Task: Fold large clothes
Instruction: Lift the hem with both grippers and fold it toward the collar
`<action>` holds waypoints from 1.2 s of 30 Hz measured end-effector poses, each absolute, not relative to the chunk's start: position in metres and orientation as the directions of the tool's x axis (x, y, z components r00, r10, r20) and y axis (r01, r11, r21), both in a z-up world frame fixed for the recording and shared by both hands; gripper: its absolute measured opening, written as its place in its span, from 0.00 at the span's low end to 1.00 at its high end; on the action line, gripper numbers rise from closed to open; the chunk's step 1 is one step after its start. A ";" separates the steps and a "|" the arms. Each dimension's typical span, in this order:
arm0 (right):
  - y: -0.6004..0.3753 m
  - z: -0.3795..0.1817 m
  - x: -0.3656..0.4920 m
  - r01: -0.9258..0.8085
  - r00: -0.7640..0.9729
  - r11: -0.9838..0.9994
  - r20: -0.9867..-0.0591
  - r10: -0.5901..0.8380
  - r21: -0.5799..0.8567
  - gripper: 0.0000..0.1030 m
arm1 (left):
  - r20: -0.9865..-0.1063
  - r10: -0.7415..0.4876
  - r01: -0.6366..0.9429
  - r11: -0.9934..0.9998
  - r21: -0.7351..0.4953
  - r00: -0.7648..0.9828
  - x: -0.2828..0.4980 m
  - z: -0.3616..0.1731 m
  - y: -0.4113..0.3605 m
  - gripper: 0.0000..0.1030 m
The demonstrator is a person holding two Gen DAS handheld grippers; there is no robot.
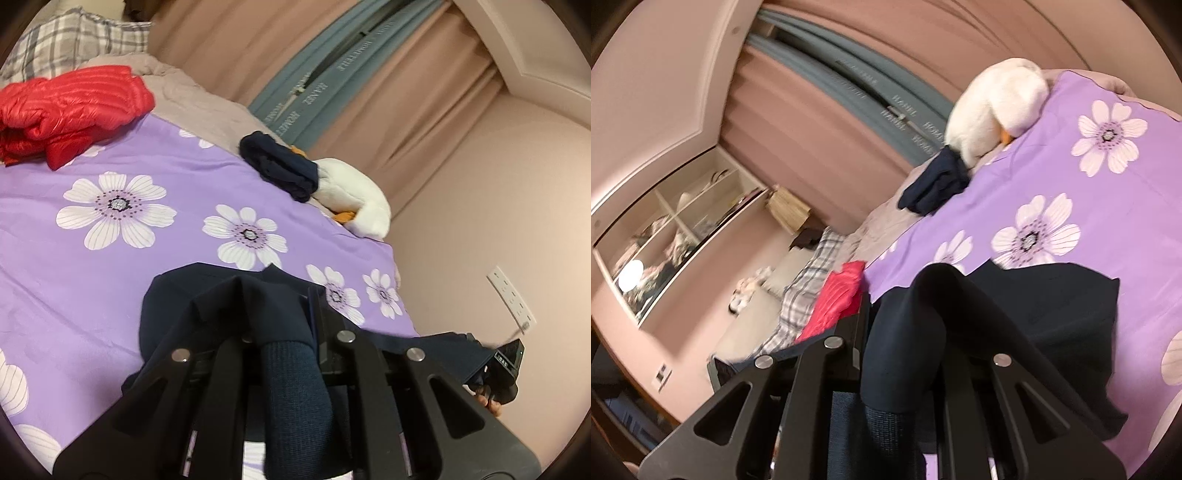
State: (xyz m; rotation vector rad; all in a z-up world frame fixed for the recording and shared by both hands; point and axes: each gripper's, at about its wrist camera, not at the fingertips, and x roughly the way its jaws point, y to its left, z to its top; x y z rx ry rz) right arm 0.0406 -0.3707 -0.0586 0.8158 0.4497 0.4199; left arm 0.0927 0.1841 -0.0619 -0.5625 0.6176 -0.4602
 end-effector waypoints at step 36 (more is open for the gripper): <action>-0.412 -0.222 0.224 0.344 0.646 0.592 -0.641 0.415 0.729 0.13 | -0.804 -0.430 -0.198 0.819 -0.538 0.410 0.336 -0.240 0.135 0.15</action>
